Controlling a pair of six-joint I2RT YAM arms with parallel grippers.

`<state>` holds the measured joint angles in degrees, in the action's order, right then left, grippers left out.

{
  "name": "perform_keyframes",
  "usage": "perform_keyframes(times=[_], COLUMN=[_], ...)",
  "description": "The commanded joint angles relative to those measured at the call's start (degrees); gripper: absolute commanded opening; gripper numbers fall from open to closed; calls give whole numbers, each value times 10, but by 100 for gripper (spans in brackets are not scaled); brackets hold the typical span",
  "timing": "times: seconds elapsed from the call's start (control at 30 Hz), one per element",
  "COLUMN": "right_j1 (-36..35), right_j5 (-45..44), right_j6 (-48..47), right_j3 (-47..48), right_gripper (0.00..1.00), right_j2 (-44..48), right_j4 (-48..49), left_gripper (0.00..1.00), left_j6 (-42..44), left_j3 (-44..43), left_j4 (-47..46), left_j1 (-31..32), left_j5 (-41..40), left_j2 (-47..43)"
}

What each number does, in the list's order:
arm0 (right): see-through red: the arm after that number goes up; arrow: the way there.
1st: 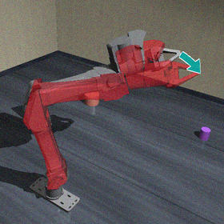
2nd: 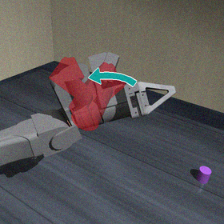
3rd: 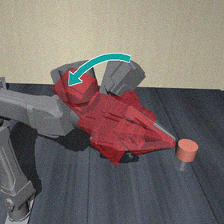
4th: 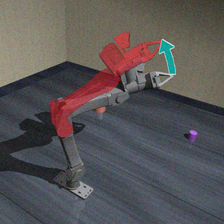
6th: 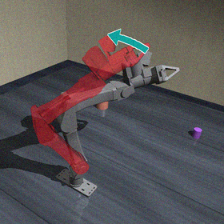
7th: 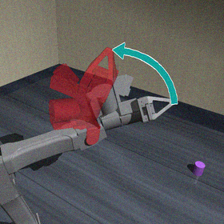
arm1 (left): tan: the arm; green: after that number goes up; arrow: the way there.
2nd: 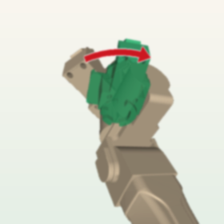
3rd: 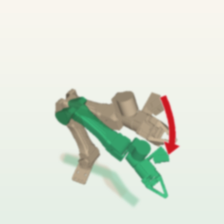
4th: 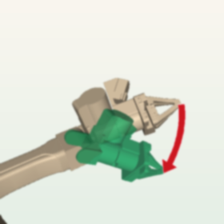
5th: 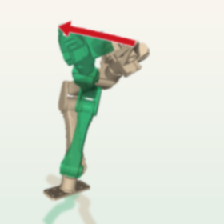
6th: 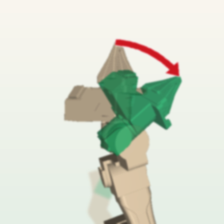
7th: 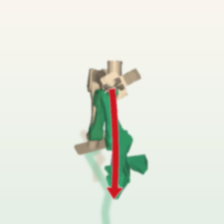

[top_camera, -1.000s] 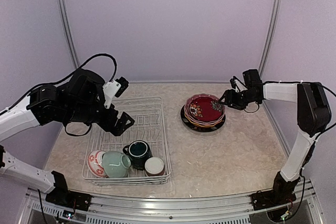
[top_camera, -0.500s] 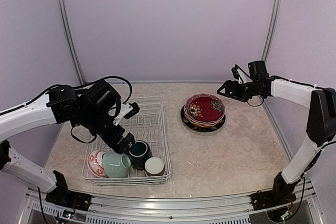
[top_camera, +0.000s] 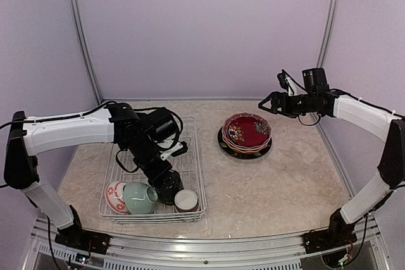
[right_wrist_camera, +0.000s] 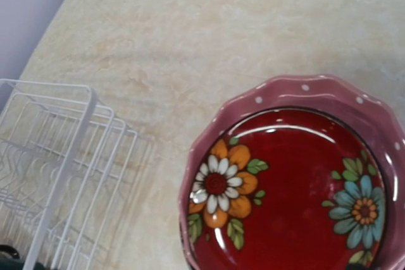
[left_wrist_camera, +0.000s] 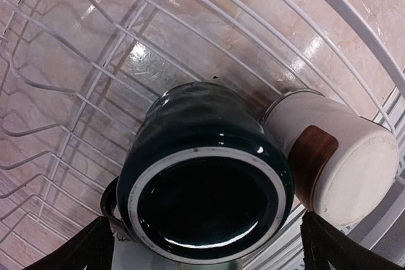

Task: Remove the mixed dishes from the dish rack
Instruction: Grab the cup from the dish rack.

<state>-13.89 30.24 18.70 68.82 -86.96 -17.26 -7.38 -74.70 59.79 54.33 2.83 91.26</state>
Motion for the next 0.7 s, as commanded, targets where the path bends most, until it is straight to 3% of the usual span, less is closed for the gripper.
perform_keyframes(times=[0.0, 0.53, 0.67], right_j1=[-5, -5, -5], right_j5=[17, 34, 36], right_j6=[-6, -5, -4], right_j3=[-12, -17, -17], right_gripper=[95, 96, 96], right_j2=[23, 45, 45], right_j4=[-13, -13, -14], left_gripper=[99, 99, 92], left_j6=[26, 63, 66], left_j3=[-25, -26, -25], left_j4=[14, -1, -6], left_j1=[-14, -19, -20], left_j5=[25, 22, 17], left_j2=[27, 102, 107])
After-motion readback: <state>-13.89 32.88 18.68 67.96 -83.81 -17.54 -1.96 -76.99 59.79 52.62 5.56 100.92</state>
